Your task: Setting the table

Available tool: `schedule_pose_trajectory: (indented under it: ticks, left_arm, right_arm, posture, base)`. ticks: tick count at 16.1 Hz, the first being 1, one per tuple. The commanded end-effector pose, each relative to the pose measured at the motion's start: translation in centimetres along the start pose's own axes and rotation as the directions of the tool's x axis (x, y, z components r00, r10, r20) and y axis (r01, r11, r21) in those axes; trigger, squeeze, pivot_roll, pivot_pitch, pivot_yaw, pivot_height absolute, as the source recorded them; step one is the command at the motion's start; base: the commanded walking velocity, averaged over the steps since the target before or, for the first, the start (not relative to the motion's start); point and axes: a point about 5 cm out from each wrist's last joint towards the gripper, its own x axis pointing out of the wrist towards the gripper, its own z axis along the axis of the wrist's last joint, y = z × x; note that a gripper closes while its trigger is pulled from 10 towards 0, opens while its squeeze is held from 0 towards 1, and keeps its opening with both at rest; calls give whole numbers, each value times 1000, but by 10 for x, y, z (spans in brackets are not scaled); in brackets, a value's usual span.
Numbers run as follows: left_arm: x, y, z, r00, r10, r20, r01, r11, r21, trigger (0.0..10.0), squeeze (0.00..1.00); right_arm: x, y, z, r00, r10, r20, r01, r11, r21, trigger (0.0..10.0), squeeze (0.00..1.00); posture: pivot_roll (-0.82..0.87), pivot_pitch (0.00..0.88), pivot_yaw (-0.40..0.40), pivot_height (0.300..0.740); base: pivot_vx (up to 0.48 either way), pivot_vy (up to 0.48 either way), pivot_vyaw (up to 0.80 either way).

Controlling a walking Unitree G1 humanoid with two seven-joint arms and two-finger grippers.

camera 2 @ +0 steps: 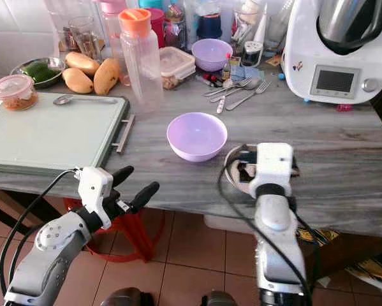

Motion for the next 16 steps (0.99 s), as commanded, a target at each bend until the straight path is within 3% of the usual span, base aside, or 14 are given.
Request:
schedule_pose_trajectory:
  ticks: [1, 3, 4, 5, 7, 16]
  left_arm:
    - [-1, 3, -1, 1000, 3, -13, -3, 1000, 15, 10000, 0]
    - [-1, 3, -1, 1000, 3, -17, -3, 1000, 16, 10000, 0]
    - [-1, 3, -1, 1000, 3, -19, -3, 1000, 19, 10000, 0]
    - [-1, 3, -1, 1000, 4, -22, -3, 1000, 19, 10000, 0]
    - [-2, 3, -2, 1000, 5, -30, -4, 1000, 21, 10000, 0]
    - [-2, 3, -4, 998, 4, -58, -3, 1000, 25, 10000, 0]
  right_arm:
    - [1, 0, -1, 1000, 4, -25, -4, 1000, 16, 10000, 612]
    - [3, 4, -5, 997, 20, -69, -16, 998, 56, 10000, 506]
    - [3, 6, -8, 995, 25, -93, -18, 997, 75, 10000, 498]
    - [3, 10, -11, 991, 50, -125, -38, 994, 99, 10000, 310]
    - [3, 12, -16, 985, 71, -158, -52, 992, 119, 10000, 184]
    - [7, 13, -27, 959, 114, -260, -72, 983, 166, 10000, 169]
  posture:
    - [-20, 0, 29, 740]
    - [-15, 0, 28, 740]
    - [-14, 0, 29, 740]
    - [-12, 0, 29, 740]
    - [-11, 0, 29, 740]
    - [-7, 0, 31, 740]
  base:
    - [0, 0, 0]
    - [0, 0, 0]
    - [0, 0, 0]
    - [0, 0, 0]
    - [0, 0, 0]
    - [0, 0, 0]
